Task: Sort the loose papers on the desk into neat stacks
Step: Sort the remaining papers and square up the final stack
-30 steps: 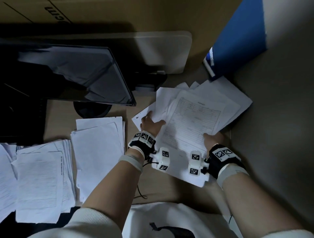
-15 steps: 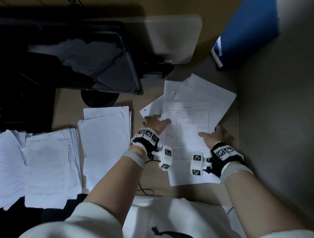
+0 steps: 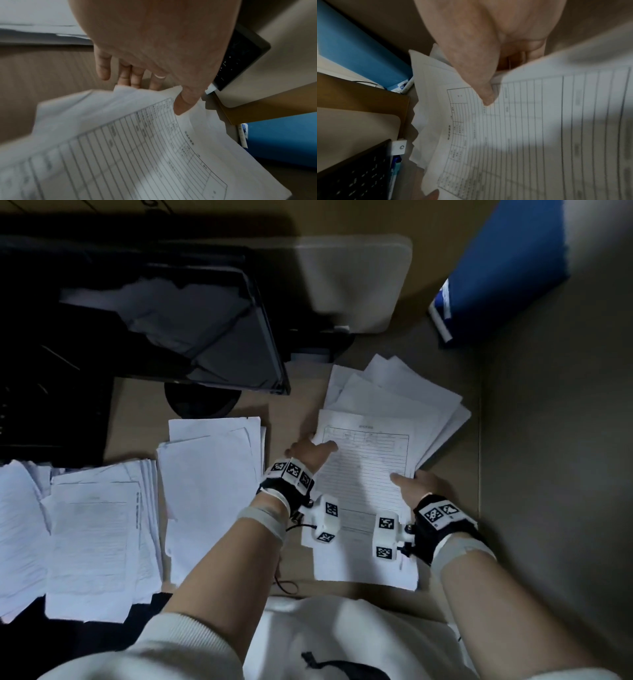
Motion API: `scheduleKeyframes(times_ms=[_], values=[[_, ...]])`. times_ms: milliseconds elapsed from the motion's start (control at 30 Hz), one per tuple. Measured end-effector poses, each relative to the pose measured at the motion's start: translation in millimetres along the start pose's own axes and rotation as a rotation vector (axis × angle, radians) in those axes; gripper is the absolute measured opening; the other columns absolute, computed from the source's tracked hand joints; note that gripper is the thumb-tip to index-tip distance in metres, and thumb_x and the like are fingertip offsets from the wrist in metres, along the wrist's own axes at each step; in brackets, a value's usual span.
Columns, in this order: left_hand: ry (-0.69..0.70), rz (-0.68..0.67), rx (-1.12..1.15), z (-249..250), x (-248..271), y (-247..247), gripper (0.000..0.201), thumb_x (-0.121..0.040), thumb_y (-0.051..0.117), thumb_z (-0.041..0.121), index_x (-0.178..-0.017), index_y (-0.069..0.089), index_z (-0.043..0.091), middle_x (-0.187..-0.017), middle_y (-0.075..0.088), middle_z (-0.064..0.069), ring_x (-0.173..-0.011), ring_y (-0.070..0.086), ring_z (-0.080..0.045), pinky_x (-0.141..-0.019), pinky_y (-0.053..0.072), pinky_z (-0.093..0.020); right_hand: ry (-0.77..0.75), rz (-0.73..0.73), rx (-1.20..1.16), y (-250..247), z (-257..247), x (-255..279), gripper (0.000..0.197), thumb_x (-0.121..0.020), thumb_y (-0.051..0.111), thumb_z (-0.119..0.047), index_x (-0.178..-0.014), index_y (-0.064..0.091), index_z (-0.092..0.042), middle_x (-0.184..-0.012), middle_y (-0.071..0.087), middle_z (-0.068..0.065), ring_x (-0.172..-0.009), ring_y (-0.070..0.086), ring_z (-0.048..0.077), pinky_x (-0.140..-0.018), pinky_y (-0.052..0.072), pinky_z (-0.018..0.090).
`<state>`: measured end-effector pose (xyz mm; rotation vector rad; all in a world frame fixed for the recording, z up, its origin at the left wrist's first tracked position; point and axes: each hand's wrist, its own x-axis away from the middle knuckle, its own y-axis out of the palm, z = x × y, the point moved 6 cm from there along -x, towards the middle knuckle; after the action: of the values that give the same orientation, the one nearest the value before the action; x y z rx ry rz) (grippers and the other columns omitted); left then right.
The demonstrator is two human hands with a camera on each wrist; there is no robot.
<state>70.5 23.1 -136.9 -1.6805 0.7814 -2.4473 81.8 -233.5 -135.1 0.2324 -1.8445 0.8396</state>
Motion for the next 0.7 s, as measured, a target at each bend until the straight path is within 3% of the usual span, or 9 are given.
scheduleKeyframes(times_ms=[100, 167, 267, 400, 433, 500, 567, 633, 700], values=[[-0.033, 0.009, -0.055, -8, 6, 7, 0.078, -0.088, 0.057, 0.058, -0.146, 0.045, 0.008, -0.142, 0.039, -0.019, -0.129, 0.042, -0.039, -0.109, 0.038, -0.046, -0.035, 0.110, -0.054, -6, 0, -2, 0.081, -0.088, 0.070, -0.041, -0.151, 0.031, -0.008, -0.151, 0.042, 0.012, -0.133, 0.047, 0.032, -0.107, 0.040, 0.041], [-0.022, -0.006, -0.006, -14, 12, 15, 0.084, -0.085, 0.064, 0.055, -0.145, 0.041, 0.002, -0.142, 0.038, -0.019, -0.132, 0.040, -0.038, -0.109, 0.040, -0.047, -0.065, 0.099, -0.080, -3, 4, -1, 0.083, -0.089, 0.072, -0.031, -0.153, 0.025, -0.008, -0.155, 0.037, 0.011, -0.138, 0.041, 0.031, -0.111, 0.034, 0.041], [0.059, 0.006, 0.106, -17, 22, 21, 0.094, -0.075, 0.071, 0.052, -0.149, 0.034, 0.008, -0.152, 0.038, -0.014, -0.135, 0.044, -0.035, -0.110, 0.040, -0.047, -0.073, 0.040, -0.093, 2, 16, 2, 0.073, -0.092, 0.067, -0.024, -0.153, 0.029, -0.008, -0.153, 0.039, 0.011, -0.136, 0.043, 0.030, -0.110, 0.036, 0.038], [0.168, 0.072, 0.085, -21, 25, 29, 0.098, -0.066, 0.062, 0.058, -0.151, 0.036, 0.015, -0.156, 0.038, -0.008, -0.139, 0.040, -0.029, -0.115, 0.033, -0.044, -0.070, 0.086, -0.272, -7, 42, 0, 0.063, -0.095, 0.063, -0.024, -0.149, 0.036, -0.007, -0.149, 0.045, 0.010, -0.131, 0.048, 0.030, -0.109, 0.039, 0.041], [0.180, 0.042, 0.193, -22, 29, 33, 0.094, -0.068, 0.070, 0.053, -0.148, 0.038, 0.014, -0.148, 0.047, -0.005, -0.131, 0.047, -0.026, -0.111, 0.037, -0.042, -0.079, 0.083, -0.321, -8, 47, 1, 0.057, -0.096, 0.062, -0.025, -0.145, 0.040, -0.007, -0.143, 0.050, 0.009, -0.124, 0.052, 0.028, -0.106, 0.041, 0.040], [0.183, -0.057, 0.393, -24, 41, 47, 0.068, -0.074, 0.079, 0.036, -0.132, 0.052, 0.012, -0.129, 0.061, 0.001, -0.114, 0.059, -0.020, -0.101, 0.045, -0.037, -0.133, 0.069, -0.411, -11, 48, 6, 0.042, -0.098, 0.058, -0.024, -0.137, 0.048, -0.010, -0.125, 0.058, 0.004, -0.109, 0.054, 0.022, -0.096, 0.042, 0.035], [0.172, -0.094, 0.513, -31, 46, 59, 0.057, -0.068, 0.082, 0.029, -0.117, 0.059, 0.014, -0.119, 0.069, -0.004, -0.106, 0.066, -0.022, -0.095, 0.052, -0.037, -0.189, 0.050, -0.470, -15, 45, 13, 0.040, -0.099, 0.058, -0.026, -0.135, 0.050, -0.012, -0.125, 0.059, 0.001, -0.108, 0.056, 0.021, -0.097, 0.043, 0.035], [0.166, -0.039, 0.594, -35, 57, 62, 0.036, -0.073, 0.079, 0.017, -0.104, 0.062, 0.016, -0.107, 0.071, -0.006, -0.096, 0.068, -0.024, -0.081, 0.055, -0.032, -0.252, 0.044, -0.506, -20, 37, 23, 0.034, -0.097, 0.060, -0.028, -0.128, 0.054, -0.014, -0.123, 0.060, -0.001, -0.110, 0.057, 0.020, -0.101, 0.045, 0.037], [0.207, 0.032, 0.607, -33, 70, 57, 0.023, -0.083, 0.069, 0.003, -0.104, 0.064, 0.011, -0.094, 0.069, -0.003, -0.081, 0.064, -0.016, -0.063, 0.050, -0.021, -0.302, 0.025, -0.512, -23, 32, 33, 0.028, -0.094, 0.065, -0.023, -0.119, 0.056, -0.016, -0.118, 0.063, 0.000, -0.109, 0.060, 0.021, -0.101, 0.047, 0.041]])
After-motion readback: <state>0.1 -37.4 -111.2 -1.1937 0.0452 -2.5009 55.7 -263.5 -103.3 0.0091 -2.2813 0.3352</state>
